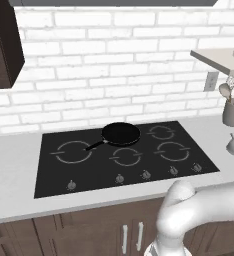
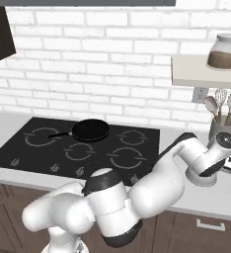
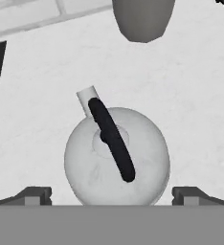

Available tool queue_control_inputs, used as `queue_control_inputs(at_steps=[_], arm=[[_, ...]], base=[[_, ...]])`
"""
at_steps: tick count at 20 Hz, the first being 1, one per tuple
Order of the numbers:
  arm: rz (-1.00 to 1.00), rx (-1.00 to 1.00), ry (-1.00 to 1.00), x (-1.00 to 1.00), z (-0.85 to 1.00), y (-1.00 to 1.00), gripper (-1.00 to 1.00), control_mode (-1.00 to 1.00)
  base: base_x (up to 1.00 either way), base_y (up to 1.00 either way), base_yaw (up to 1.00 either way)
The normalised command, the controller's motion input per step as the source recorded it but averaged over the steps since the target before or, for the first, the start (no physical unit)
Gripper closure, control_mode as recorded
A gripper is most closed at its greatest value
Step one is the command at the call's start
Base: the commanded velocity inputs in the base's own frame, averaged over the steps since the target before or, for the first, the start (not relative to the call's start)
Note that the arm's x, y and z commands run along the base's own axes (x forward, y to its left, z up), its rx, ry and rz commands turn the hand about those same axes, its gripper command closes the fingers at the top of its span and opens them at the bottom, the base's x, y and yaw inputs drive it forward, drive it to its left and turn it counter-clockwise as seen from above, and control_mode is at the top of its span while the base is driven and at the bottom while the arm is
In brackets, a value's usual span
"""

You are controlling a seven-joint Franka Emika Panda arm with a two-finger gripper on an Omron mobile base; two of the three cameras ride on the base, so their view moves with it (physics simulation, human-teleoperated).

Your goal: Pick the kettle from the counter and place it on a stove burner. Then turn the burner on.

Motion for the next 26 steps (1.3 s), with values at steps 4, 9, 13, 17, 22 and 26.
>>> queue_control_inputs(at_steps=[4, 9, 13, 17, 22, 26], arm=[[0.00, 0.00, 0.00, 0.07, -0.36, -0.03, -1.00, -1.00], [0.00, 0.00, 0.00, 0.10, -0.34, 0.00, -1.00, -1.00], [0.00, 0.00, 0.00, 0.09, -0.28, 0.00, -1.00, -1.00], [0.00, 0.00, 0.00, 0.15, -0.14, 0.00, -1.00, -1.00], [0.00, 0.00, 0.00, 0.29, -0.08, 0.00, -1.00, -1.00], [0.00, 0.00, -0.02, 0.26, -0.04, 0.00, -1.00, -1.00]], base=[[0.00, 0.00, 0.00], [0.00, 0.00, 0.00], [0.00, 0.00, 0.00], [0.00, 0.00, 0.00], [0.00, 0.00, 0.00], [0.00, 0.00, 0.00]])
